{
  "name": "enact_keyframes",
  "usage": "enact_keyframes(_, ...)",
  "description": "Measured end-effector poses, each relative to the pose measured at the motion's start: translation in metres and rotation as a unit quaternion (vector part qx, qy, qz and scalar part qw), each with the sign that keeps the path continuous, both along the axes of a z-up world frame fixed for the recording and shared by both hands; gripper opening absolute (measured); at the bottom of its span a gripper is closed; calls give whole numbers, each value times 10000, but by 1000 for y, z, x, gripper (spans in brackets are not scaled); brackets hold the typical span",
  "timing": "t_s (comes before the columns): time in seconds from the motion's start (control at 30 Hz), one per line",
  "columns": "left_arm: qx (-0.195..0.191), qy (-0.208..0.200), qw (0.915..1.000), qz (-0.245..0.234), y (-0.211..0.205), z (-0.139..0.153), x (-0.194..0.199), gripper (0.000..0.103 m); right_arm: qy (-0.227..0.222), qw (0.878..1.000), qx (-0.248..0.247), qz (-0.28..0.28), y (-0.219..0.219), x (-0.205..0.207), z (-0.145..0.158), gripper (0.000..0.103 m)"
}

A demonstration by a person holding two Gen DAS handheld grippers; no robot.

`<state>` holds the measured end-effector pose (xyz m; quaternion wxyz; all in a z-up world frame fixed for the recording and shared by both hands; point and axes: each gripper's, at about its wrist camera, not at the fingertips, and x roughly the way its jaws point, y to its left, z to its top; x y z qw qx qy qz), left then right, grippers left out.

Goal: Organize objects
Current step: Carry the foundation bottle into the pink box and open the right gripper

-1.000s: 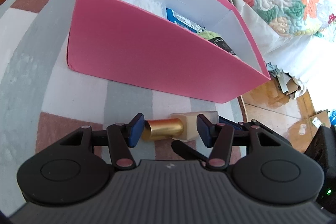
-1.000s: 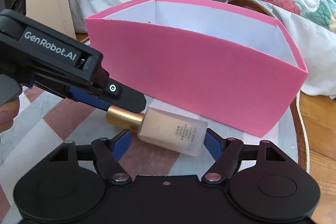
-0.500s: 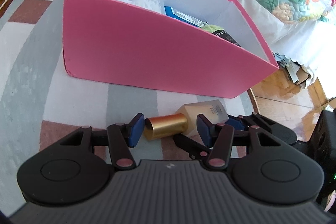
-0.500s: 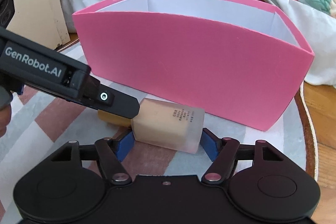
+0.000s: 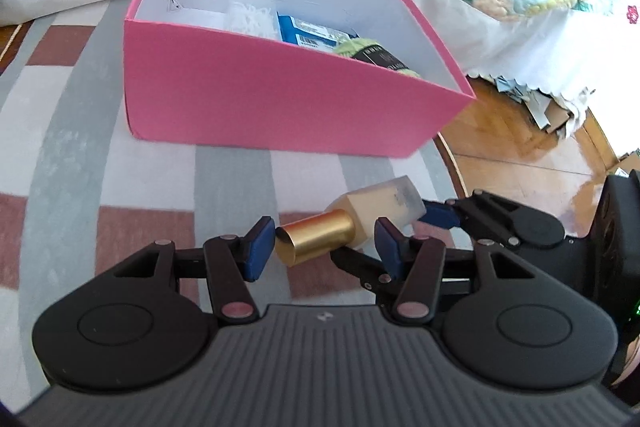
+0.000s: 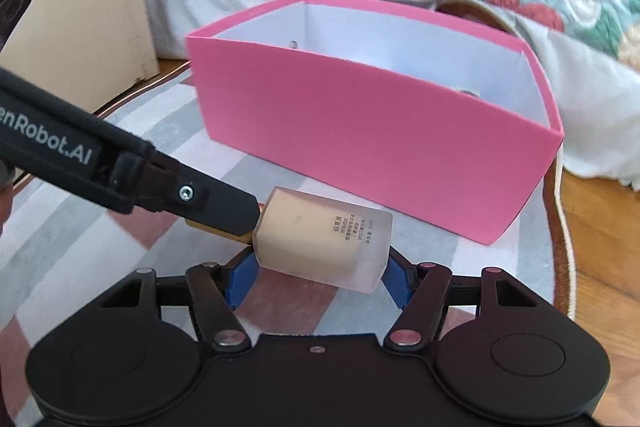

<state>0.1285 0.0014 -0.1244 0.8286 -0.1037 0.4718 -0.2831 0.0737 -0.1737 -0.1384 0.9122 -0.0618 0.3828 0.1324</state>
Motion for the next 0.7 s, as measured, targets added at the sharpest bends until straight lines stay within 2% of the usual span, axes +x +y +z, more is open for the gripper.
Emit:
enact_keyframes(0.1,-114,48,9998,170,7,14,-14,53,-15,9999,13,101,4,-9,12,70)
enact_keyframes(0.3,-411,-78,9980,478,21,42,-37,53,-352,9985,-205,353,13,-32,42,70)
enact_keyframes(0.5,-654,-420,9958,492,27,86,-38,53,-648,9960,-138,602,4,-26,81,70)
enact_keyframes(0.7,-516,-907,9935,449,15,134,-24,53,-1078,9923,-145,596,1,-6,120,70)
